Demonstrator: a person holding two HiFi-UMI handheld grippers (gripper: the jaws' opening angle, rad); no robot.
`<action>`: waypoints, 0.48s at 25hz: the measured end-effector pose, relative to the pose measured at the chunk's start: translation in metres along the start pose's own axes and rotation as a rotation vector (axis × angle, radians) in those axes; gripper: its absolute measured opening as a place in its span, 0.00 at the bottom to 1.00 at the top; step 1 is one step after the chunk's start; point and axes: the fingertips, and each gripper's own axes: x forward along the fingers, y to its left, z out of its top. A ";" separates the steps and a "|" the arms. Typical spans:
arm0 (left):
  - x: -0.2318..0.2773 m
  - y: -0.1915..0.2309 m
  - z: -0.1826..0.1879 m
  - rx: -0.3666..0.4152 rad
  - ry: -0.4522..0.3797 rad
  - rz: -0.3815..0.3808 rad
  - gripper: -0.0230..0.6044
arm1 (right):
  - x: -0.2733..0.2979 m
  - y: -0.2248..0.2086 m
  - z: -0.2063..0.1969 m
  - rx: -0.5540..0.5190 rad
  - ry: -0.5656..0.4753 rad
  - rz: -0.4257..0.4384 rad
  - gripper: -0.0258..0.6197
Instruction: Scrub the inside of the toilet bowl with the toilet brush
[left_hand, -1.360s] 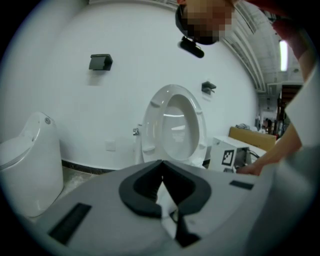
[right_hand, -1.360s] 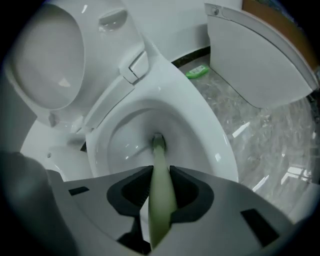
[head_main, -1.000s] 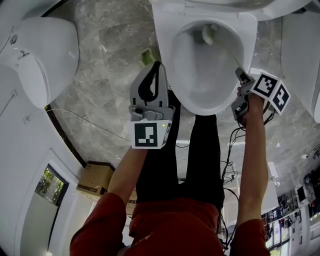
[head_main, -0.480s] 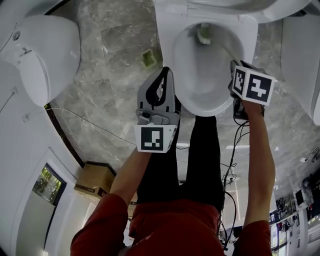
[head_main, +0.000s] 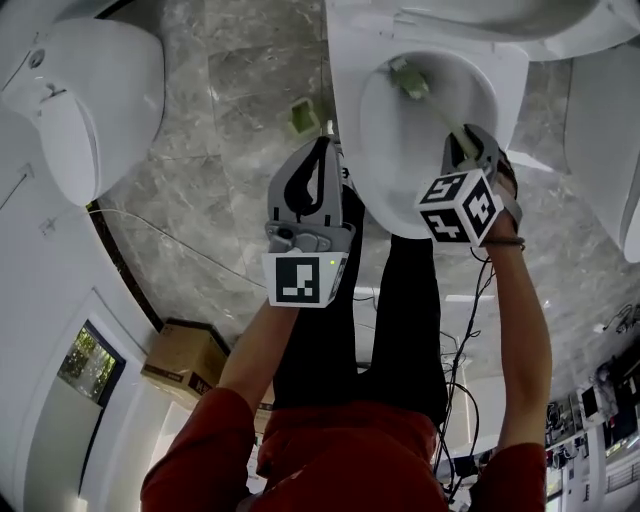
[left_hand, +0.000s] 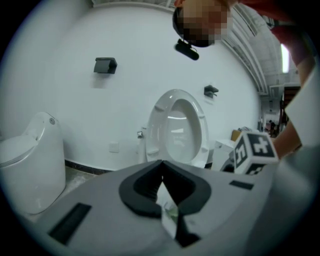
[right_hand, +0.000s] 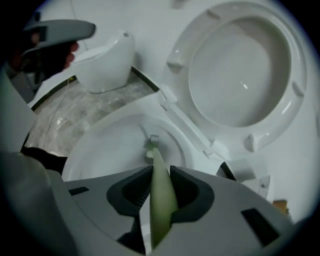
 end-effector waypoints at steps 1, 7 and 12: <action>-0.001 0.003 0.000 -0.003 -0.005 0.011 0.04 | -0.009 0.002 0.005 -0.064 -0.017 -0.016 0.20; -0.003 0.020 0.004 -0.019 -0.038 0.064 0.04 | 0.036 0.021 0.016 -0.469 0.091 -0.073 0.20; -0.002 0.021 0.002 -0.014 -0.029 0.070 0.04 | 0.026 0.039 0.006 -0.563 0.028 -0.109 0.20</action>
